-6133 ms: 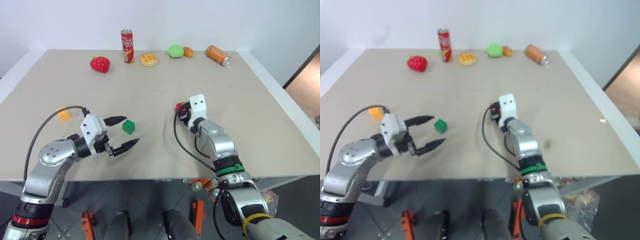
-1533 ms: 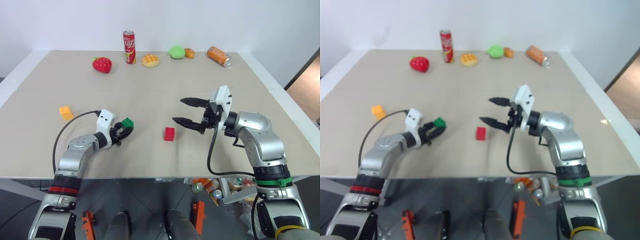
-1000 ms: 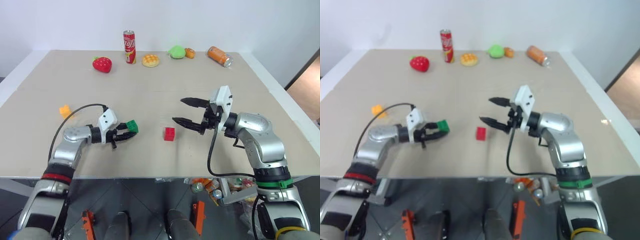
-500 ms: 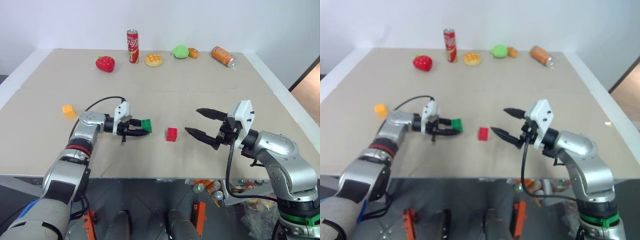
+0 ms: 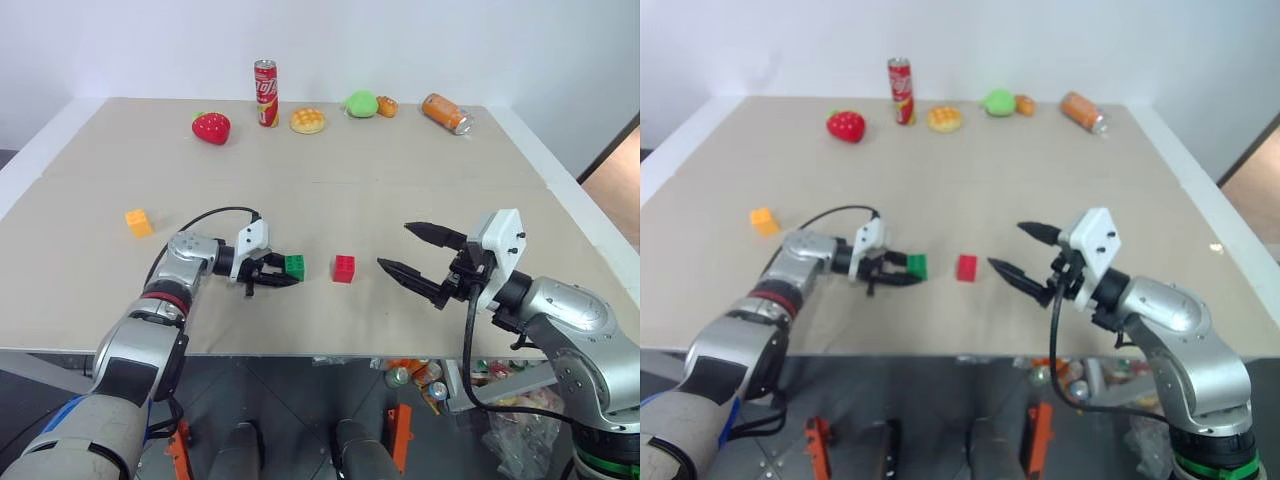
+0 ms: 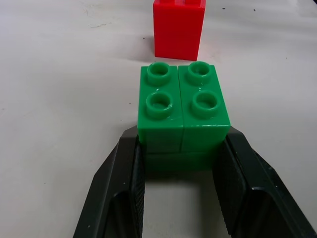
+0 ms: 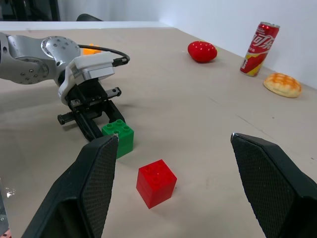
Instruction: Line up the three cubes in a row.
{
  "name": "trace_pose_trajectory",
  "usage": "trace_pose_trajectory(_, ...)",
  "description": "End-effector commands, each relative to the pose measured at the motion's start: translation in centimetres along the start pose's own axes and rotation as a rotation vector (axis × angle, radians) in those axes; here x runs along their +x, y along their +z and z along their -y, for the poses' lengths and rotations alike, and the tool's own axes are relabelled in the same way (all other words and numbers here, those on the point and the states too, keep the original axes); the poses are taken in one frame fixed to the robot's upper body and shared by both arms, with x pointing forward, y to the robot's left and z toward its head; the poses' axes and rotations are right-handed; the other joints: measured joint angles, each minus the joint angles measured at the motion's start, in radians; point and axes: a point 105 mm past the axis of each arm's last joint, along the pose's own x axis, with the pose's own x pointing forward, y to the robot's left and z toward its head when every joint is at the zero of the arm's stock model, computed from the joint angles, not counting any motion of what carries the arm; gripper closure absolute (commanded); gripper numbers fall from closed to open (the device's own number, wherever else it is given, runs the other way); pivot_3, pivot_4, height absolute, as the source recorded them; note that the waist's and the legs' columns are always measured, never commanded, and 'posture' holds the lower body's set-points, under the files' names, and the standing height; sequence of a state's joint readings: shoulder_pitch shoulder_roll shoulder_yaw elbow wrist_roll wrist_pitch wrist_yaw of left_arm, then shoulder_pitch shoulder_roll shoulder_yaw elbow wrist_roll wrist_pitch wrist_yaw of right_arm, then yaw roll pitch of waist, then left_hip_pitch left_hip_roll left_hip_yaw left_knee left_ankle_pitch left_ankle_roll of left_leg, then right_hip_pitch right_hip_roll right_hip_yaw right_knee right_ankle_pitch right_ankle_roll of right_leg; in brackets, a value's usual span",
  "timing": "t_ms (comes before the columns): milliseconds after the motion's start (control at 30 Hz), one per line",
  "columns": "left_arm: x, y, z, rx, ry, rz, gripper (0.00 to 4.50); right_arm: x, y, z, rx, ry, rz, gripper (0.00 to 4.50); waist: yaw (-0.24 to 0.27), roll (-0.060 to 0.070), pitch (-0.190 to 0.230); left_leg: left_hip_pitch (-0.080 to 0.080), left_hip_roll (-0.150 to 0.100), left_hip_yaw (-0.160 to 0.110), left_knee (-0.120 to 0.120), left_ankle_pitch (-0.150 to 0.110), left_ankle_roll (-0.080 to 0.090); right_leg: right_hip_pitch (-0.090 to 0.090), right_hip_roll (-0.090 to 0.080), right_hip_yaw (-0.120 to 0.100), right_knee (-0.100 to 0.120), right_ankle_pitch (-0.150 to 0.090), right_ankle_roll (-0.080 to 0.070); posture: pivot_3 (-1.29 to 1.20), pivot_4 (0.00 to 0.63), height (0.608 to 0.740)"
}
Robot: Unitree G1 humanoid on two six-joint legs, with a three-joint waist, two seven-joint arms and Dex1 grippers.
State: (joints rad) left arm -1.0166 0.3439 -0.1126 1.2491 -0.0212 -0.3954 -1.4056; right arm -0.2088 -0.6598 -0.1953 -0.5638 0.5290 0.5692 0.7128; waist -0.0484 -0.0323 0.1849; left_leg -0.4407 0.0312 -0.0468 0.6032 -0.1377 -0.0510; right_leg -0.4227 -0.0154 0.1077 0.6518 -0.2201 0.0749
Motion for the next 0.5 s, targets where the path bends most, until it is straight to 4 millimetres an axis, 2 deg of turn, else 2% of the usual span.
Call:
trace_pose_trajectory(33,-1.12,0.08,-0.51,0.019,0.027,-0.012,3.19,-0.22,1.36,-0.12,-0.042,0.005,0.032,0.71,0.000,0.000,0.000,0.000,0.000,0.000,0.000,0.000,0.000,0.000,0.000,0.000,0.000,0.000,0.000,0.00,0.150,0.740)
trace_pose_trajectory(233,-1.39,-0.23,-0.61,0.011,0.043,-0.023,3.19,-0.19,1.38,-0.19,-0.042,0.016,0.025,0.71,0.000,0.000,0.000,0.000,0.000,0.000,0.000,0.000,0.000,0.000,0.000,0.000,0.000,0.000,0.000,0.00,0.150,0.740)
trace_pose_trajectory(500,-0.62,-0.41,-0.04,-0.002,0.014,-0.008,3.19,-0.19,1.40,0.22,-0.043,0.015,0.021,0.71,0.000,0.000,0.000,0.000,0.000,0.000,0.000,0.000,0.000,0.000,0.000,0.000,0.000,0.000,0.000,0.00,0.150,0.740)
